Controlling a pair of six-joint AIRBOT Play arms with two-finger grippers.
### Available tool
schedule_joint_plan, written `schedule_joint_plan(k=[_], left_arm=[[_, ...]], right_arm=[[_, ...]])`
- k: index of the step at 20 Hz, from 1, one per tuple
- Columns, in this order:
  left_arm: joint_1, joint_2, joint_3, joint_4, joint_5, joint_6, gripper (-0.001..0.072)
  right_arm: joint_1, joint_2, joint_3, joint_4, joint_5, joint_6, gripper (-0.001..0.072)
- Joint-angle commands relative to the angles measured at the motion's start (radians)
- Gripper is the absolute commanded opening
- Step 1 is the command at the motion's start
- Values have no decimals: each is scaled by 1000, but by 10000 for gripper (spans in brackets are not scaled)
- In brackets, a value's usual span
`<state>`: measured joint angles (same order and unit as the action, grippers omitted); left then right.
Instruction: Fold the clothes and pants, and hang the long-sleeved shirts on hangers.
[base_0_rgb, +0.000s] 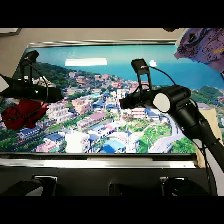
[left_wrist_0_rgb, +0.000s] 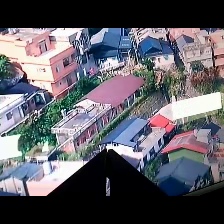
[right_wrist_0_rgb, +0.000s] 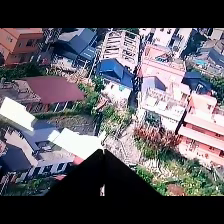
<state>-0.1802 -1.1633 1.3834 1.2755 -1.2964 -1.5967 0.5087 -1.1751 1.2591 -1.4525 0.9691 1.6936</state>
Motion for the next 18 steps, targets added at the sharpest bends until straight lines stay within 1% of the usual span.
schedule_joint_plan(k=[1, 6, 7, 8, 9, 10, 12, 13, 14, 15, 17, 18], left_arm=[[-1, 1, 0, 0, 0, 0, 16], [-1, 1, 0, 1, 16, 1, 16], [0, 1, 0, 5, 33, 0, 53], [0, 1, 0, 13, 57, -34, 331], [0, 0, 0, 37, 58, -124, 720], [2, 0, 0, 103, 56, -182, 720], [37, -1, 0, 315, 33, -276, 720], [81, -1, -1, 404, 26, -317, 720], [153, -2, -1, 452, 31, -335, 720], [243, -8, -3, 452, 48, -337, 720], [405, -34, -32, 435, 97, -388, 720], [466, -54, -58, 434, 124, -398, 720]], right_arm=[[1, -1, 1, 0, 0, 0, 36], [1, -1, 1, 0, 0, 1, 36], [1, -1, 1, 0, 0, 1, 36], [1, -1, 1, 0, 0, 1, 36], [1, -1, 1, 1, 0, 1, 36], [1, -1, 1, 1, 0, 1, 36], [1, -1, 1, 0, 0, 1, 36], [1, -1, 1, 1, 0, 1, 36], [1, -1, 1, 1, 0, 1, 36], [1, -1, 1, 1, 0, 1, 36], [1, -1, 1, 1, 0, 1, 36], [1, -1, 1, 1, 1, 1, 36]])
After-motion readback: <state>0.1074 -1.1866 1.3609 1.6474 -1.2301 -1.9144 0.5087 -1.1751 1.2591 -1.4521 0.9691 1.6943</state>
